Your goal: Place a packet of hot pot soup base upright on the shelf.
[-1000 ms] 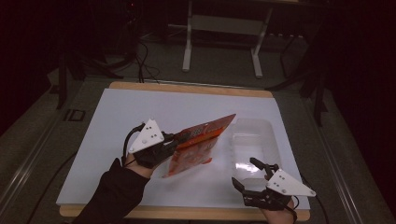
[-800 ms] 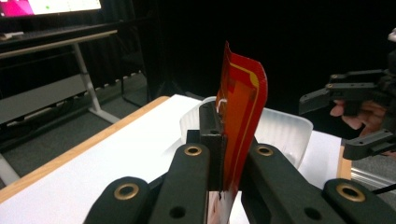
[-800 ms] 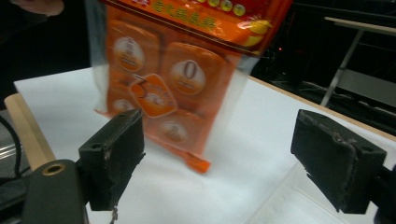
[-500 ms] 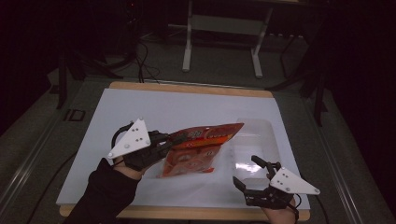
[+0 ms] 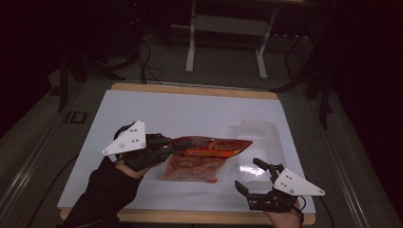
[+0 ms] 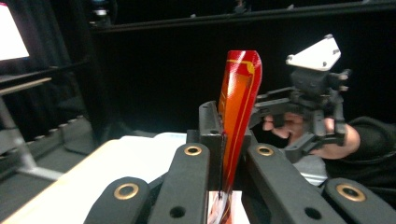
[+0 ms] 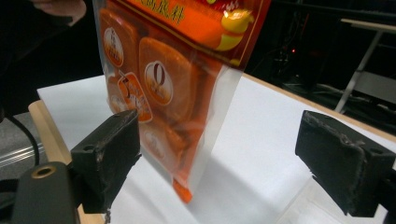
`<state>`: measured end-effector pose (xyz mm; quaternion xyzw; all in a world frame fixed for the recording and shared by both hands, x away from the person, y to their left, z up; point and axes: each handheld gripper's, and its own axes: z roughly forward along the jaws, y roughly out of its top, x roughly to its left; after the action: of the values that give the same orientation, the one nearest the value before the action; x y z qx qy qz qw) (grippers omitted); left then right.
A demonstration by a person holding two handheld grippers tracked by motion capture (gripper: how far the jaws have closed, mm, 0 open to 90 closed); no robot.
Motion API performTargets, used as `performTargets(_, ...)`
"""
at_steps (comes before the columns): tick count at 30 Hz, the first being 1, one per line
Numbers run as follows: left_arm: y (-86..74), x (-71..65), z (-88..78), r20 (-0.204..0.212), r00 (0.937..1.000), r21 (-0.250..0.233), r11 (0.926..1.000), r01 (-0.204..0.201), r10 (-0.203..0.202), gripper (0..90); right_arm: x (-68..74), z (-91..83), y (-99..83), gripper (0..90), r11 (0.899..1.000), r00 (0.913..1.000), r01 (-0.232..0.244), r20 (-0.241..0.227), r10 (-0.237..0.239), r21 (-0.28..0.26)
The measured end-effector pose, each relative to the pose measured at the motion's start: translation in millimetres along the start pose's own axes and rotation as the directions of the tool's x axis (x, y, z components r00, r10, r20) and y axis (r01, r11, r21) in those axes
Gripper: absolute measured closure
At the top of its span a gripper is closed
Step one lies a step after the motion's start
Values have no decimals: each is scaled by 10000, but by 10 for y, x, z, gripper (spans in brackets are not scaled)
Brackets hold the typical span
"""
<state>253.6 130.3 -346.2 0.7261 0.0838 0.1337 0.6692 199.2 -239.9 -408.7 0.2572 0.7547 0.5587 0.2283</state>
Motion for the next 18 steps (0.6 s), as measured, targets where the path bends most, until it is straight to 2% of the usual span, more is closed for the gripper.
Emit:
performTargets(1, -11, 20, -7, 84, 9999, -115, 9998, 130, -129, 896, -4, -5, 13, 141, 10000, 10000, -49, -37, 49, -66)
performTargets(2, -22, 35, -17, 347, 9993, -264, 9995, 174, -164, 896, -6, -13, 28, 147, 9998, 9999, -125, -43, 125, -163)
performTargets(6, -35, 38, -25, 771, 9969, -549, 9984, 163, -120, 896, 2, -28, 95, 150, 9993, 9998, -38, -173, 32, -365)
performTargets(11, -35, -25, 44, 1014, 9948, -246, 9997, -54, 78, 895, 8, -13, 166, 151, 9965, 9993, -164, -341, 137, -819)
performTargets(16, -49, -79, 112, 1179, 9930, -64, 10000, 21, -14, 895, 44, 38, 229, 176, 9964, 9983, -16, -588, -34, -843)
performTargets(18, -61, -99, 140, 1231, 9924, -2, 10000, 76, -76, 895, 62, 63, 244, 216, 9965, 9973, 51, -722, -111, -833)
